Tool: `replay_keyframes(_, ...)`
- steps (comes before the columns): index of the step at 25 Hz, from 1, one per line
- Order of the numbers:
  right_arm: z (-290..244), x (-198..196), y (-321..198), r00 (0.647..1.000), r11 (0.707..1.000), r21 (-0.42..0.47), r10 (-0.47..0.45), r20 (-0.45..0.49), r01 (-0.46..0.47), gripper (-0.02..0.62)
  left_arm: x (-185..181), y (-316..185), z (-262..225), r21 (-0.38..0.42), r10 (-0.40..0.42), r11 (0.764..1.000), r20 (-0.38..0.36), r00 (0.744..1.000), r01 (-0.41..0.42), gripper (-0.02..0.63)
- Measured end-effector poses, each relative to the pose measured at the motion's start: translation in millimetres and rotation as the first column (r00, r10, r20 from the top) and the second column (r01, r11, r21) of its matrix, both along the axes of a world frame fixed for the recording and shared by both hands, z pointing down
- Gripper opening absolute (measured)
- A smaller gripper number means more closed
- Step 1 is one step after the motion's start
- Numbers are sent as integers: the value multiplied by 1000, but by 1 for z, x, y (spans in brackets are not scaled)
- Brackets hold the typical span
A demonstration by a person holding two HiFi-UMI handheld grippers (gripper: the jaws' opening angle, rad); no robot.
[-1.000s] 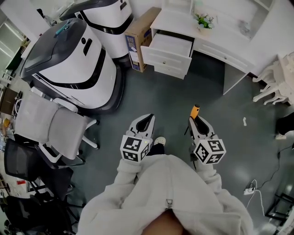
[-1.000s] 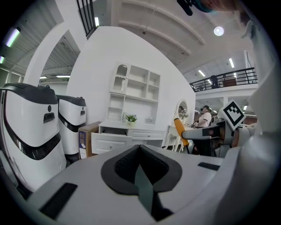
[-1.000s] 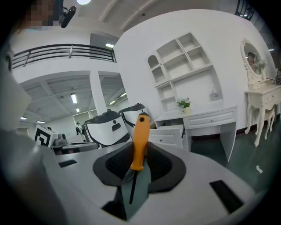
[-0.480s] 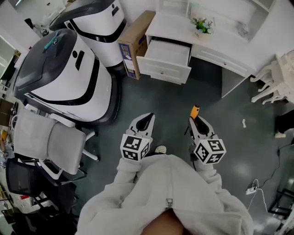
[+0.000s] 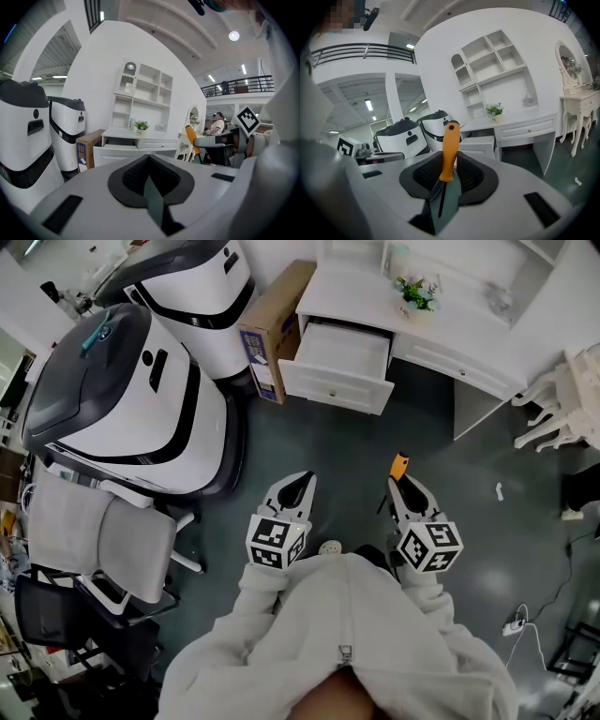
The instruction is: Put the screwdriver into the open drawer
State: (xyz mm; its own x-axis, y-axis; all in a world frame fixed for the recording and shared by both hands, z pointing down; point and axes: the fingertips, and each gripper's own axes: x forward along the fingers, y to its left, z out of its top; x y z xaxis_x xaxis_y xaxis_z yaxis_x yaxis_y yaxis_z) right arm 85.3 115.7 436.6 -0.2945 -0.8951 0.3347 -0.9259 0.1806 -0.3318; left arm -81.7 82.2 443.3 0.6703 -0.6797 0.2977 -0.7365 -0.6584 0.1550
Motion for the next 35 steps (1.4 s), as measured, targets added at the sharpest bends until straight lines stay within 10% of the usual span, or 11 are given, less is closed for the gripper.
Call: replay_keyframes(35,8,56,-152,999,999,-35,-34,9,34,110,48,-145,11,-33,-44,998,15,999,45,17)
